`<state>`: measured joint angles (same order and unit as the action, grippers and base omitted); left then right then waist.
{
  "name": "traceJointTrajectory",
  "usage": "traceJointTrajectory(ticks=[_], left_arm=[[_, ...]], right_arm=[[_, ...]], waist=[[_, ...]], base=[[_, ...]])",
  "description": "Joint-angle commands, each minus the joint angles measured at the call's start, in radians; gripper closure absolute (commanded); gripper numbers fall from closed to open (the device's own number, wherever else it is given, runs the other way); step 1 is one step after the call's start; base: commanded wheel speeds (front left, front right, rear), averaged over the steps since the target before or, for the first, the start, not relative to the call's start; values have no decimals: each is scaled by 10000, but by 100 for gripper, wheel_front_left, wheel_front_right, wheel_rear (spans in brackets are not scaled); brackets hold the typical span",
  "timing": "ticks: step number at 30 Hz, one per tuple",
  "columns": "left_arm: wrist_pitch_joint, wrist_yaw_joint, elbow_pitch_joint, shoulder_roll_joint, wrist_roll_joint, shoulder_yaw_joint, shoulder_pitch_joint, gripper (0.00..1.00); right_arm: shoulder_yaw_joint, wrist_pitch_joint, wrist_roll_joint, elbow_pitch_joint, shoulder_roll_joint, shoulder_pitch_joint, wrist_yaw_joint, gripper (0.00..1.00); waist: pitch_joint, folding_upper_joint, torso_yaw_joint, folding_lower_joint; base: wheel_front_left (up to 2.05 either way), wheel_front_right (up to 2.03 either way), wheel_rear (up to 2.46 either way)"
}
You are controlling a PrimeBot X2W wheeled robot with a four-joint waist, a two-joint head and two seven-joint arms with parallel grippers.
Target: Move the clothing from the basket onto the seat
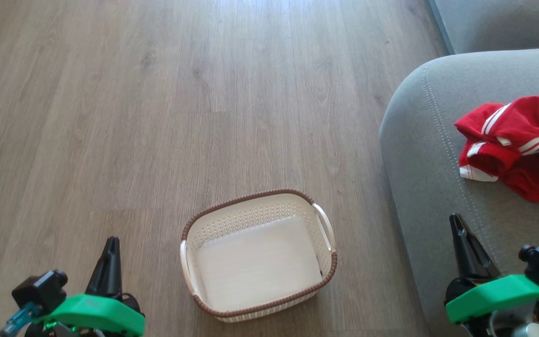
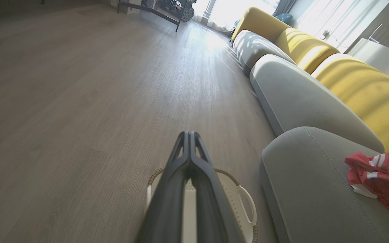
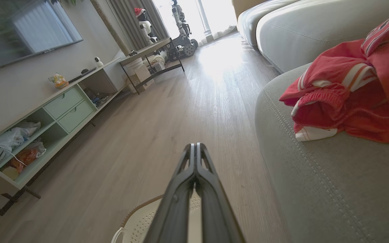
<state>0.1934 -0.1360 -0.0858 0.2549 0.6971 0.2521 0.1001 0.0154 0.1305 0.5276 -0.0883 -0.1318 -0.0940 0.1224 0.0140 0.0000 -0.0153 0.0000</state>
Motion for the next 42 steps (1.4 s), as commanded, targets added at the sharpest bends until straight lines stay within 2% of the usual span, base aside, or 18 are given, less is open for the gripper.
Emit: traceJointTrajectory(ticks=[1, 42], left_arm=[[-43, 87, 241, 70, 183, -255, -540, 100], [-1183, 1149, -504, -707, 3960, -1526, -1163, 100]], right_arm=[[-60, -28, 220, 259, -43, 457, 15, 100], [-394, -880, 4716, -480, 186, 1084, 43, 100]], waist=[[-1, 0, 1, 0], [-45, 0, 64, 0]], base=[[0, 0, 0], [0, 0, 0]])
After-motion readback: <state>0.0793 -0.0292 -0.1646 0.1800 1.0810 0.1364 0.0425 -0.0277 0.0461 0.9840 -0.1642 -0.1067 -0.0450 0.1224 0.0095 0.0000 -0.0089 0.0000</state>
